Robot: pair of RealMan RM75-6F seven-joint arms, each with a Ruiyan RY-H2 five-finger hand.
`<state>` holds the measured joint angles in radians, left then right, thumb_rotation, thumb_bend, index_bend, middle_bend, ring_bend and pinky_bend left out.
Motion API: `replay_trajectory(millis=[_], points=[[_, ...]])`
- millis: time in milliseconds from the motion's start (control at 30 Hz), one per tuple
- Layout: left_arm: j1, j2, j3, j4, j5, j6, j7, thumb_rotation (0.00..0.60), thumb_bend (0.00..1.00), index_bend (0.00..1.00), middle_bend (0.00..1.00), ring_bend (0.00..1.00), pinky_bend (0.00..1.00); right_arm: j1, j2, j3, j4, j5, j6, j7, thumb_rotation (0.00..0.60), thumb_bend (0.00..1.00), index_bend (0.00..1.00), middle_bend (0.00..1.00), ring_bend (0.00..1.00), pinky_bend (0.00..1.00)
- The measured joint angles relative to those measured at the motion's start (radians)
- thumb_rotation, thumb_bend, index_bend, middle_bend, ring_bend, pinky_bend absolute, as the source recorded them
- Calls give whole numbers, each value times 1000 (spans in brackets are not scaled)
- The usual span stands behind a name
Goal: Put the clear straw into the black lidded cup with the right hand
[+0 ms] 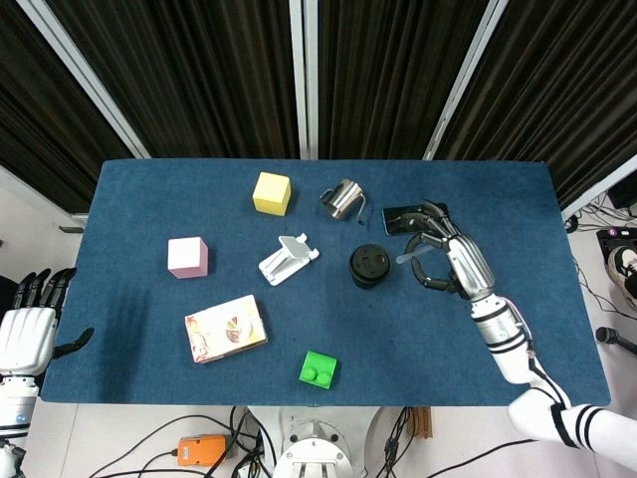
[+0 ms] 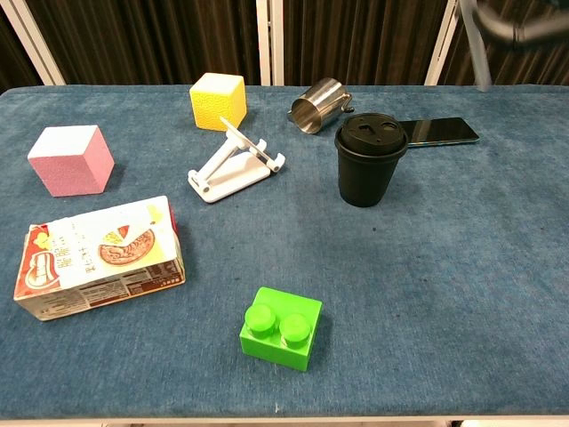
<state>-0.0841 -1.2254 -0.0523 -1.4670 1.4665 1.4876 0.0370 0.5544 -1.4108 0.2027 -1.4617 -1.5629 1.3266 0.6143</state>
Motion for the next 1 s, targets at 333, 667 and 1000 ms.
replay_trajectory(millis=[333,667,1000], points=[[2,-1,1,4,-13,-10,-1,600,138,82,112,30,0,62,-173,54,40,98,-62,255,600,677,688,263,71,164],[0,-2,-1,7,-18,-16,0,600,138,82,111,30,0,78,-241,47,135,100,-78,318,600,677,688,264,71,158],[-2,-6,-2,16,-20,-21,-7,600,138,82,112,30,0,72,-238,44,147,105,-85,305,600,677,684,263,71,156]])
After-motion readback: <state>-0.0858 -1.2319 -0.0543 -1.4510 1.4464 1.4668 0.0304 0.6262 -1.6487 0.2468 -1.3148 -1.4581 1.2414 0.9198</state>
